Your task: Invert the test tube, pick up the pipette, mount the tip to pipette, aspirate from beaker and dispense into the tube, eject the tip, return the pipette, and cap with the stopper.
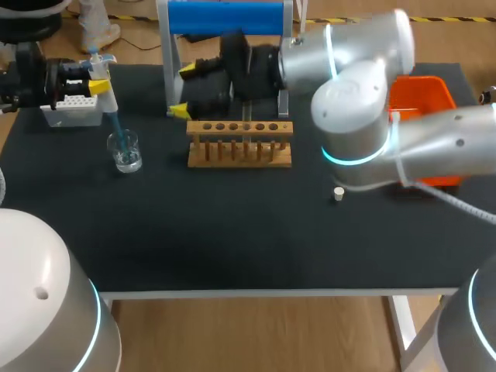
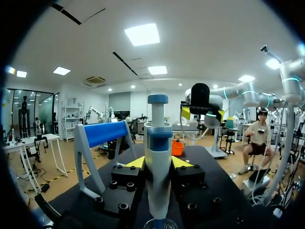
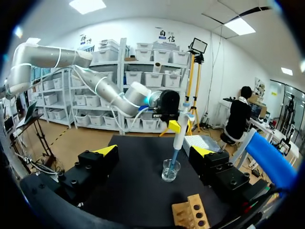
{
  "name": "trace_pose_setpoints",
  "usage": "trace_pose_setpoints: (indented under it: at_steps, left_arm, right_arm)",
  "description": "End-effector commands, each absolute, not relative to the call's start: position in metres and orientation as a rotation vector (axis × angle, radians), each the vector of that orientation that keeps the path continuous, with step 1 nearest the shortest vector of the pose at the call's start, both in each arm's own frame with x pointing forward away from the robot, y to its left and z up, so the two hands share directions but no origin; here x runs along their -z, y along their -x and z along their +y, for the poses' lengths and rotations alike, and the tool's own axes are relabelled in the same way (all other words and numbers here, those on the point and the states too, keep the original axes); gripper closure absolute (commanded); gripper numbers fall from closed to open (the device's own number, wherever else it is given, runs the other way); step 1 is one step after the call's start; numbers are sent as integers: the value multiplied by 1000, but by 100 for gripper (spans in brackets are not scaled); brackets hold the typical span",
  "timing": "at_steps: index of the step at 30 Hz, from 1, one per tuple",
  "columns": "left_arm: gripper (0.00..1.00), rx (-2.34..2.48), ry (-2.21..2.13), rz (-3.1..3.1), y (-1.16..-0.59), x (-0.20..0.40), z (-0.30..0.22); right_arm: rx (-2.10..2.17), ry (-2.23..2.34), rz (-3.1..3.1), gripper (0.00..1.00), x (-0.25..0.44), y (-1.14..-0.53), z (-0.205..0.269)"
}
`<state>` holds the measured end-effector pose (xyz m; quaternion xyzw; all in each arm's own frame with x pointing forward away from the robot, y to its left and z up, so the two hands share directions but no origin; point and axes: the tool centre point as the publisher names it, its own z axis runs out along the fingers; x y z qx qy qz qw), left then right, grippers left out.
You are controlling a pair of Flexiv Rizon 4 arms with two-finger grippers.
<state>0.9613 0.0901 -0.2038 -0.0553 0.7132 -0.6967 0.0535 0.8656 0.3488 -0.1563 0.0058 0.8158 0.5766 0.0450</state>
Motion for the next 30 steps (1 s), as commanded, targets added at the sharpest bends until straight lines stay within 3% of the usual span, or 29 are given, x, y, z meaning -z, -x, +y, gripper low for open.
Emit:
trace_pose_setpoints:
  at_steps: [1,20,30]
  left_arm:
    - [100,2123,160,2165,-962,205,92]
    - [100,2123,160,2165,-962,205,92]
    - [100,2123,160,2165,-962,205,92]
  right_arm:
    - [-1593,78,2713,0,150,-872,351]
    - [-1593,78,2713,0,150,-872,351]
    - [-1612,244,2687,0,123,-919,380]
